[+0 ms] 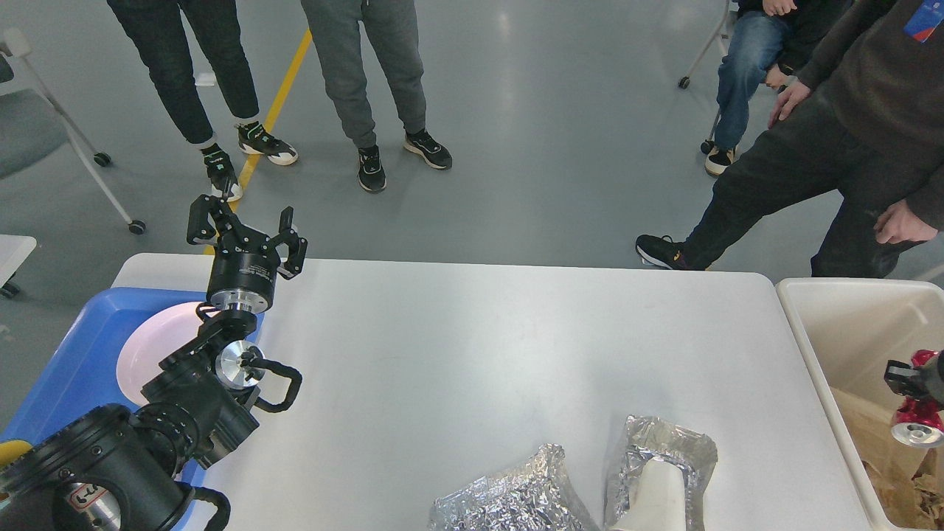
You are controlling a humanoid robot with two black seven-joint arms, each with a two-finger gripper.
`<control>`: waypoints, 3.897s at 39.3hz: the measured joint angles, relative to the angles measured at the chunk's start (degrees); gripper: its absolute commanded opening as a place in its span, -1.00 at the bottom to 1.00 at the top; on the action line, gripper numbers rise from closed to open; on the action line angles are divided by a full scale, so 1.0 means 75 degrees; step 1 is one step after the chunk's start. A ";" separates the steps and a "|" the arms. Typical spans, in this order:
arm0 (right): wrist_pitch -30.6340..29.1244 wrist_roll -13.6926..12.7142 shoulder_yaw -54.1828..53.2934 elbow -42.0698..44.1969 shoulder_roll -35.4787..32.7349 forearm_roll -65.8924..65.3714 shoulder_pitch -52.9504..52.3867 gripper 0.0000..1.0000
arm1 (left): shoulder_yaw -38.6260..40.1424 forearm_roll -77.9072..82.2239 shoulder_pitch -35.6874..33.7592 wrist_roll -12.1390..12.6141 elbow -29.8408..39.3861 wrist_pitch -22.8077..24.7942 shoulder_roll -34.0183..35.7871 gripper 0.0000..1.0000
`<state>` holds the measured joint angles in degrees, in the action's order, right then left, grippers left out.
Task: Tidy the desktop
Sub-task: 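Release the red can into the white bin with the right gripper, then bring the right gripper out of the bin toward the foil-wrapped cup, then lower the right gripper and grasp the foil-wrapped clear cup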
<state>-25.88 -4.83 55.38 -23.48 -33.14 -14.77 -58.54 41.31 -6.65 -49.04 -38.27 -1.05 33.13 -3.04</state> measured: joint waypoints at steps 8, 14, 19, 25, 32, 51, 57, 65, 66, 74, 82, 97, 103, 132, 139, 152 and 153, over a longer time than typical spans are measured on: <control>0.0389 0.0000 -0.0091 0.0014 -0.0009 0.0004 0.0166 0.11 | 0.0000 0.0000 0.0000 0.0005 0.0000 0.0000 -0.0002 0.94; 0.0475 0.0000 -0.0101 0.0014 -0.0023 0.0026 0.0210 0.51 | 0.0000 0.0000 0.0000 0.0005 0.0000 0.0000 -0.0002 0.94; 0.0483 0.0010 -0.0110 -0.0030 -0.0064 0.0077 0.0160 1.00 | 0.0000 0.0000 0.0000 0.0005 0.0000 0.0000 -0.0002 0.94; 0.0427 0.0023 -0.0418 -0.0289 -0.0124 0.0102 -0.0113 1.00 | 0.0000 0.0001 0.0000 0.0005 0.0000 0.0000 -0.0005 0.94; 0.0356 0.0029 -0.0664 -0.1408 -0.0950 0.0107 -0.1197 1.00 | 0.0000 0.0000 0.0000 0.0005 0.0000 0.0000 -0.0002 0.94; -0.2644 0.0035 0.0171 -0.2434 -0.1700 0.1379 -0.3657 1.00 | 0.0000 0.0002 0.0000 0.0005 0.0000 0.0000 -0.0005 0.94; -0.3454 0.0036 0.0848 -0.3162 -0.1671 0.1923 -0.4669 1.00 | 0.0000 0.0002 0.0000 0.0005 0.0000 0.0000 -0.0006 0.94; -0.3853 0.0035 0.1634 -0.3843 -0.1523 0.2092 -0.5928 1.00 | 0.0000 0.0000 0.0000 0.0005 0.0000 0.0000 -0.0004 0.94; -0.3865 0.0035 0.1717 -0.3956 -0.1494 0.2094 -0.6080 1.00 | 0.0000 0.0002 0.0000 0.0005 0.0000 0.0000 -0.0004 0.94; -0.3884 0.0104 0.2196 -0.4926 -0.1154 0.2080 -0.7158 1.00 | 0.0000 -0.0005 0.0000 0.0005 0.0000 0.0000 0.0002 0.94; -0.3882 0.0127 0.2230 -0.5783 -0.0780 0.2014 -0.7900 1.00 | 0.0000 -0.0005 0.0000 0.0004 0.0000 0.0000 0.0002 0.94; -0.3681 0.0134 0.1353 -0.7056 -0.0230 0.0790 -0.8385 1.00 | 0.0000 0.0004 0.0000 -0.0006 0.0000 0.0000 -0.0003 0.94; -0.2989 0.0128 0.1138 -0.7372 -0.0250 0.0135 -0.8344 1.00 | 0.0000 0.0003 0.0000 -0.0006 0.0000 0.0000 -0.0005 0.94; -0.1171 0.0100 0.1627 -0.8584 -0.0713 -0.0314 -0.7038 1.00 | 0.0000 -0.0001 0.0000 0.0000 0.0000 0.0000 -0.0003 0.94; -0.1405 0.0086 0.1606 -0.8605 -0.0859 0.0074 -0.6488 1.00 | 0.0000 0.0002 0.0000 -0.0002 0.0000 0.0000 -0.0003 0.94; -0.0291 0.0057 0.1294 -0.8624 -0.0363 0.0129 -0.5403 1.00 | 0.0000 0.0002 0.0000 0.0000 0.0000 0.0000 -0.0003 0.94; -0.0129 0.0059 0.1244 -0.8623 -0.0261 0.0154 -0.5305 1.00 | 0.0000 0.0002 0.0000 0.0000 0.0000 0.0000 -0.0005 0.94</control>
<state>-26.85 -4.39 64.71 -88.15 -35.10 -13.61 -98.33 41.31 -6.63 -49.04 -38.27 -1.05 33.13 -3.07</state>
